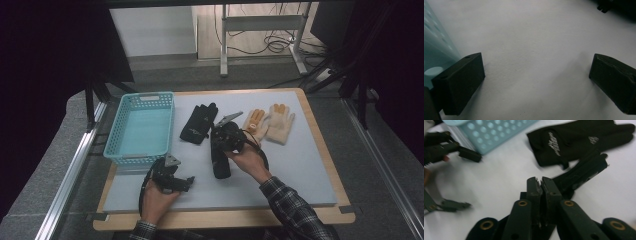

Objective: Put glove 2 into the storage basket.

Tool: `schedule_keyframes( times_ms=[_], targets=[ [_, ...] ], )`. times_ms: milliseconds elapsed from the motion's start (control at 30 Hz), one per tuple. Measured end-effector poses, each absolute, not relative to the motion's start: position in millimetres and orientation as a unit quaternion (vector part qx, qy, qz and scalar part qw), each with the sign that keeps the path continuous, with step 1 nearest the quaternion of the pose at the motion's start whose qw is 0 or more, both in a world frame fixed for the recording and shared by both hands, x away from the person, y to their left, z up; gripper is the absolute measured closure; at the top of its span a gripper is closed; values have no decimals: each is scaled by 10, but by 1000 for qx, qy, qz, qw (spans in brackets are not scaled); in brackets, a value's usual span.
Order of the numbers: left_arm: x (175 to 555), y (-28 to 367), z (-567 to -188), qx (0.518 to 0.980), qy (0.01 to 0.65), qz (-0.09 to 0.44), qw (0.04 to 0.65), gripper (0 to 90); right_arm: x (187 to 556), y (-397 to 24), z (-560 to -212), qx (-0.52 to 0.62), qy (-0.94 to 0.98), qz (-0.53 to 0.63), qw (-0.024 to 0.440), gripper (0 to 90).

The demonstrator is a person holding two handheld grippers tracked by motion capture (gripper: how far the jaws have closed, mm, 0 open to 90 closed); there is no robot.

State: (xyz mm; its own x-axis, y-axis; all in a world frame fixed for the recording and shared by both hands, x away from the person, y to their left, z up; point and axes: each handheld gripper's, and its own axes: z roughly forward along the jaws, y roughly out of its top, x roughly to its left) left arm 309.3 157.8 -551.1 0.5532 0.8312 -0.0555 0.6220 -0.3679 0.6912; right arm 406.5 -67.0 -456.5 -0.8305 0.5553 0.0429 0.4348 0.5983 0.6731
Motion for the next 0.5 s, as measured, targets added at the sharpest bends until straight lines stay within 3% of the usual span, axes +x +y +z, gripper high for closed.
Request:
schedule_keyframes(
  times_ms=[100,500],
  targets=[
    [3094,1588,-5509,812,446,154,343,9,4048,-554,-4557,268,887,368,76,687],
    [3061,1779,-5506,807,455,159,342,48,4181,-844,-4607,289,875,374,105,625]
  ],
)
